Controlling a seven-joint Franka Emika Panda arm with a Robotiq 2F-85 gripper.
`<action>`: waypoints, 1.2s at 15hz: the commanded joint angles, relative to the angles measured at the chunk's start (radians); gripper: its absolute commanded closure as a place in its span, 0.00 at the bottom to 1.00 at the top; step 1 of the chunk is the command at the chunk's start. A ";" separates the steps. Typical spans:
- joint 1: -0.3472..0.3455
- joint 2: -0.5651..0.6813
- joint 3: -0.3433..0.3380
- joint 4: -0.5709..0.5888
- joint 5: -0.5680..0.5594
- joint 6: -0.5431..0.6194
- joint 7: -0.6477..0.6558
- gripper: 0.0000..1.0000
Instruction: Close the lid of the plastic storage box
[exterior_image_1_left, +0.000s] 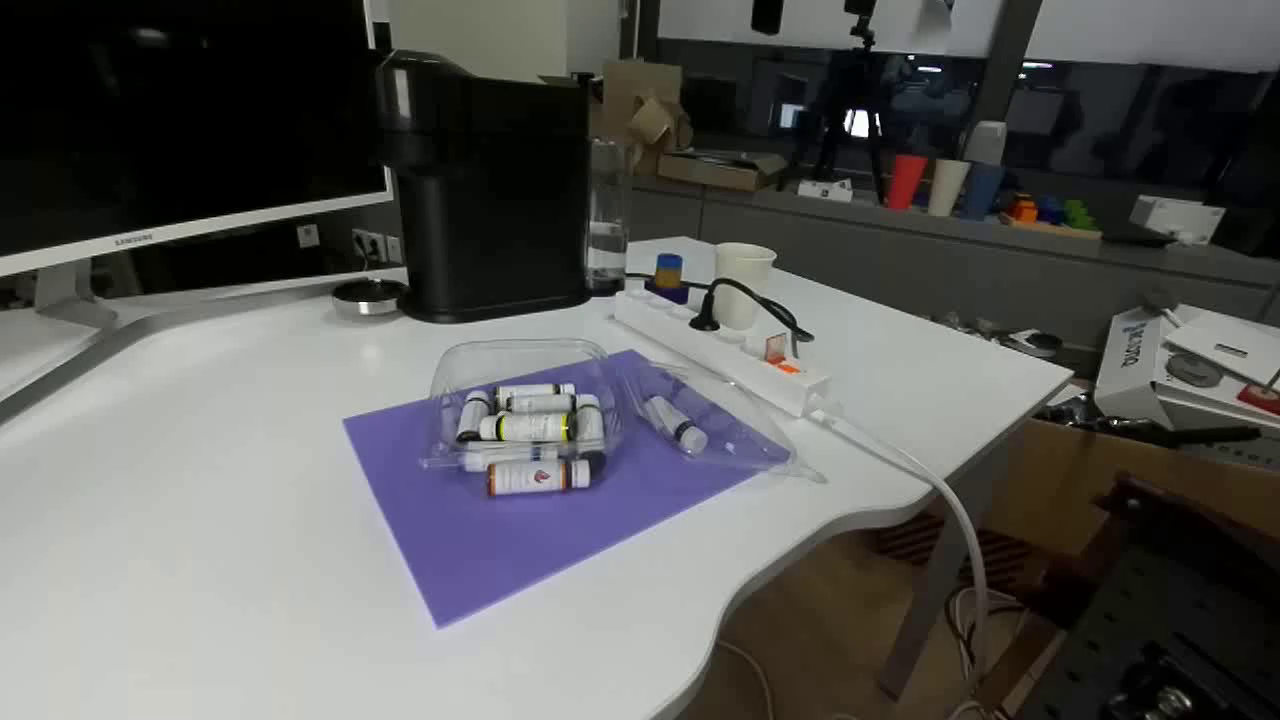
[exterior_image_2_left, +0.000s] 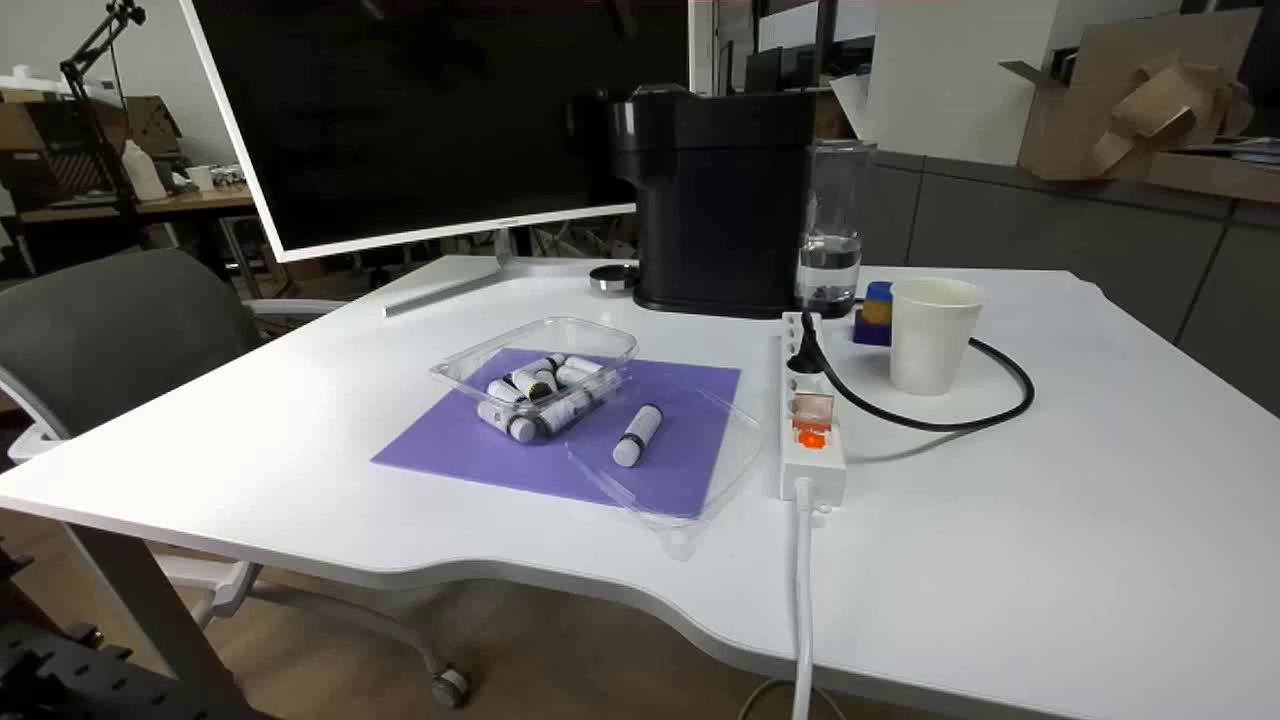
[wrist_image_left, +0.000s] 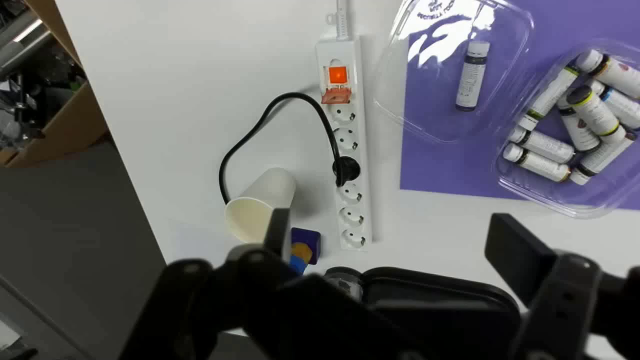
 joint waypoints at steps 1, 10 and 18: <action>0.008 -0.001 -0.007 0.002 -0.003 -0.004 0.001 0.00; 0.011 -0.002 0.000 -0.010 -0.019 0.011 -0.008 0.00; 0.041 0.043 0.041 -0.203 -0.200 0.205 -0.124 0.00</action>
